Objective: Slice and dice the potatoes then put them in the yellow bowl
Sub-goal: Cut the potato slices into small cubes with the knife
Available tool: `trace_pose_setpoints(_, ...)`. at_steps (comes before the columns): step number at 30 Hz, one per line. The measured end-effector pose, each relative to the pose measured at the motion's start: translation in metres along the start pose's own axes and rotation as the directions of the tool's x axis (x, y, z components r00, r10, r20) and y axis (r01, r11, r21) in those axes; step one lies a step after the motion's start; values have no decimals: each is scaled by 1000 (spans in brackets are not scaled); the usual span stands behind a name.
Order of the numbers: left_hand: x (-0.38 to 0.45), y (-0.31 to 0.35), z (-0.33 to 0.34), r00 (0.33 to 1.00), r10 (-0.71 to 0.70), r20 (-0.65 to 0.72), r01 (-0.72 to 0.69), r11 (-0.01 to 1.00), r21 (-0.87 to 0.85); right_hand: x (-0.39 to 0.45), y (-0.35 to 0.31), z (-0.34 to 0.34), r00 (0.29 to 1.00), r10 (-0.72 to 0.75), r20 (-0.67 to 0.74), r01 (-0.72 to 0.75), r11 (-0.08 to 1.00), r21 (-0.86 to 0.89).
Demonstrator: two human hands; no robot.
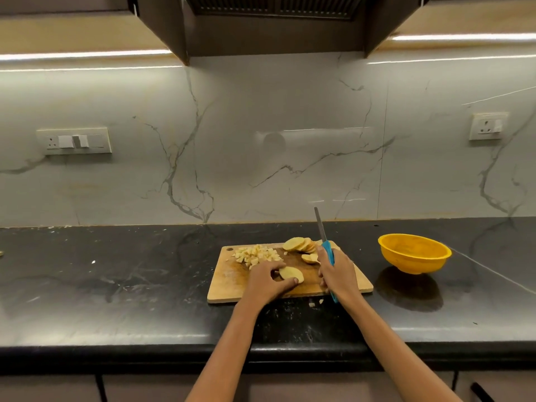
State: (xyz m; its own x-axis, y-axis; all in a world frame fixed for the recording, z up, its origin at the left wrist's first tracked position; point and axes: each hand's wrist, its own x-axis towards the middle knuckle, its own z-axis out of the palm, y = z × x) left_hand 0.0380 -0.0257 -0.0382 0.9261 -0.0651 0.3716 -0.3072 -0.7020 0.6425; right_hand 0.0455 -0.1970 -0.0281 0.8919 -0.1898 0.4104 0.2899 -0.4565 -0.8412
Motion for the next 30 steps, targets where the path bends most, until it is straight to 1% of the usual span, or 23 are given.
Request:
trace_pose_setpoints(3, 0, 0, 0, 1000, -2, 20, 2, 1000, 2, -13, -8, -7, 999, 27, 41, -30, 998, 52)
trace_pose_setpoints(6, 0, 1, 0, 1000, 0, 31, -1, 1000, 12, -21, -17, -9, 986, 91, 141, -95, 995, 21)
trace_pose_setpoints(9, 0, 3, -1, 998, 23, 61, -24, 1000, 19, -30, -27, -11, 954, 166, 248, -146, 984, -97)
trace_pose_setpoints(11, 0, 3, -2, 996, 35, 83, -38, 999, 34, -37, -34, -14, 917, 232, 325, -173, 964, -202)
trace_pose_setpoints(13, 1, 2, -1, 996, 45, 80, -49, 998, 44, -45, -40, -19, 890, 271, 367, -166, 942, -293)
trace_pose_setpoints(15, 1, 1, 1, 997, 52, 56, -54, 998, 35, -51, -44, -23, 873, 295, 389, -153, 922, -355)
trace_pose_setpoints(18, 0, 1, 2, 998, 61, 35, -62, 998, 31, -56, -47, -24, 852, 349, 391, -172, 891, -420)
trace_pose_setpoints(22, 2, -1, 3, 997, 71, 38, -72, 997, 32, -59, -46, -24, 854, 367, 370, -171, 868, -466)
trace_pose_setpoints(26, 3, -2, 2, 996, 64, 59, -65, 998, 17, -62, -47, -27, 874, 327, 359, -90, 836, -542)
trace_pose_setpoints(30, 7, -3, 2, 996, 62, 71, -63, 998, 15, -67, -55, -30, 890, 265, 372, 31, 779, -627)
